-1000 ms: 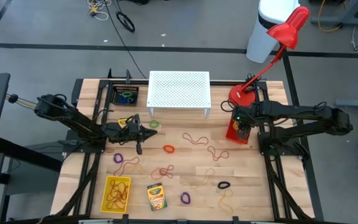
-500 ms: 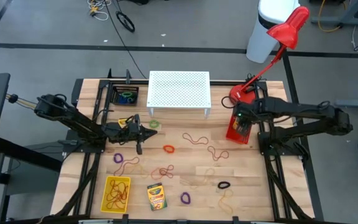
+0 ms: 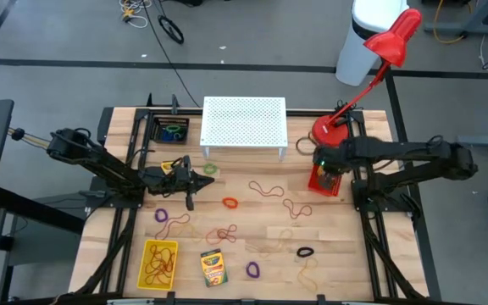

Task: Pick & Place Office Desk Supplies
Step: Put the box yellow crayon into the red bin

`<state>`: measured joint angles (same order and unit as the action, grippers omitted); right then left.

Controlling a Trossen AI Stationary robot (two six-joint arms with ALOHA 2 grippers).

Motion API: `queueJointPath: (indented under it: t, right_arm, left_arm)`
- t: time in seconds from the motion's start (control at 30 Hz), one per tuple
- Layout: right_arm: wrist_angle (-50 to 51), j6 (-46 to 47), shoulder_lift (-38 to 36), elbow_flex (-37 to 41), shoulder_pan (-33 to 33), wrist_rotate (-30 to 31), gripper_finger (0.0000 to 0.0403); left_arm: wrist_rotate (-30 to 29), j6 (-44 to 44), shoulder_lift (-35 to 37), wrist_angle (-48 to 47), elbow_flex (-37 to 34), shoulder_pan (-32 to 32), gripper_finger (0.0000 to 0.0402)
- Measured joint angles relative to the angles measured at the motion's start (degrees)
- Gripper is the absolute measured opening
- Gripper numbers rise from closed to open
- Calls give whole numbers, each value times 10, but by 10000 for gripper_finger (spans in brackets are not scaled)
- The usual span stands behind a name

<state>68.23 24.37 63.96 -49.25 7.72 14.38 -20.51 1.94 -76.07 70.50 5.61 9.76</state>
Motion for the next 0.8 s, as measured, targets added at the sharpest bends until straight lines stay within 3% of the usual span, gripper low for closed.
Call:
queueJointPath:
  t: [0.3, 0.8]
  right_arm:
    - [-14, 150, 86, 22, -119, 28, 10]
    - [-40, 179, 201, 22, -130, 42, 4]
  left_arm:
    - [0, 0, 0, 0, 0, 0, 13]
    - [0, 0, 0, 0, 0, 0, 13]
